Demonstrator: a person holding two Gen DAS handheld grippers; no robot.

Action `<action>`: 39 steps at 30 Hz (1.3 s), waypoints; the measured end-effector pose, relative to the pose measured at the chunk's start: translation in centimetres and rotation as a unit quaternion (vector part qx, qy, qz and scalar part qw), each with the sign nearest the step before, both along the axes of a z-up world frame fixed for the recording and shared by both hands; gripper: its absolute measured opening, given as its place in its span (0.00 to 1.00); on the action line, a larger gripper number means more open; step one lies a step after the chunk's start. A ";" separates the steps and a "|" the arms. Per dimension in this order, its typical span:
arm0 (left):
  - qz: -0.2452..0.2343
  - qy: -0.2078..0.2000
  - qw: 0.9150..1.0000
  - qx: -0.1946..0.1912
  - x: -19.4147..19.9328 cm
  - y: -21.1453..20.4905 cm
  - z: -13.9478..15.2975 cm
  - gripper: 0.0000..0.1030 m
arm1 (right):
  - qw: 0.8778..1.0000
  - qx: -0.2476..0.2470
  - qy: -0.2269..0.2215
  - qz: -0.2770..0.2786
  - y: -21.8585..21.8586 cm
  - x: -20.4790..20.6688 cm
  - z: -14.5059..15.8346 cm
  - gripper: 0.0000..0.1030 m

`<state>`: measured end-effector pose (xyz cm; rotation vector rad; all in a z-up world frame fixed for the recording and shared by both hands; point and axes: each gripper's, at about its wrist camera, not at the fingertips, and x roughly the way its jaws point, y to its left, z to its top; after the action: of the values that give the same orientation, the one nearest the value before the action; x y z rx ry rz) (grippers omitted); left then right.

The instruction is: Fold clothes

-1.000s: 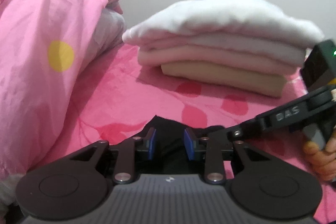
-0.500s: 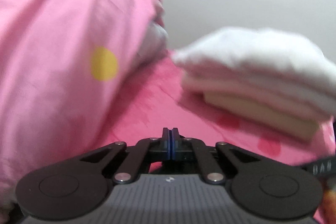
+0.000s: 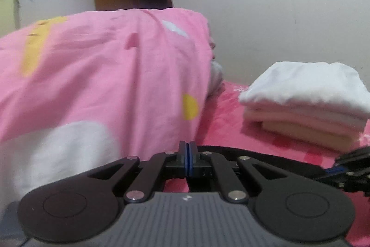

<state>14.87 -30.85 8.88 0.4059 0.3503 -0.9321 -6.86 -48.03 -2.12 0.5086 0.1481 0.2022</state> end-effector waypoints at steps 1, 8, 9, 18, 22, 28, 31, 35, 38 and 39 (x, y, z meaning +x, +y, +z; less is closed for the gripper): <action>0.003 -0.001 1.000 0.004 0.1 0.9 0.2 0.02 | 0.999 -0.028 -0.010 0.021 1.2 0.1 0.5 0.06; 0.047 0.055 0.996 0.057 0.7 6.8 -1.1 0.31 | 0.980 -0.107 -0.033 0.165 5.8 0.4 1.5 0.41; 0.061 0.056 0.995 0.059 0.7 7.7 -1.3 0.32 | 0.978 -0.103 -0.033 0.181 5.9 0.4 1.4 0.41; 0.153 0.134 0.979 0.021 -1.0 13.0 -2.0 0.34 | 0.987 0.101 -0.047 0.118 -1.9 0.1 -1.2 0.41; 0.160 0.209 0.964 -0.024 -2.0 13.2 -5.0 0.41 | 0.987 0.122 -0.028 0.099 -2.8 0.5 -2.3 0.41; 0.191 0.298 0.930 -0.100 0.2 13.8 -9.2 0.41 | 0.988 0.093 0.013 0.121 -1.3 2.0 -2.6 0.38; 0.195 0.321 0.918 -0.127 1.9 14.3 -10.1 0.41 | 0.991 0.037 0.052 0.114 0.7 2.7 -1.3 0.35; 0.190 0.338 0.911 -0.139 3.7 14.5 -10.9 0.41 | 0.976 -0.119 0.103 0.148 6.9 2.7 2.0 0.35; 0.180 0.343 0.912 -0.134 4.4 14.3 -11.2 0.40 | 0.951 -0.215 0.131 0.178 12.0 3.6 2.4 0.35; 0.178 0.345 0.912 -0.135 4.6 14.2 -11.3 0.40 | 0.941 -0.246 0.141 0.185 13.7 3.9 2.3 0.35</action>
<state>19.47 -16.64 -2.38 -0.2593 0.8968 -0.7243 -2.93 -34.34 0.19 0.0004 0.5630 0.4461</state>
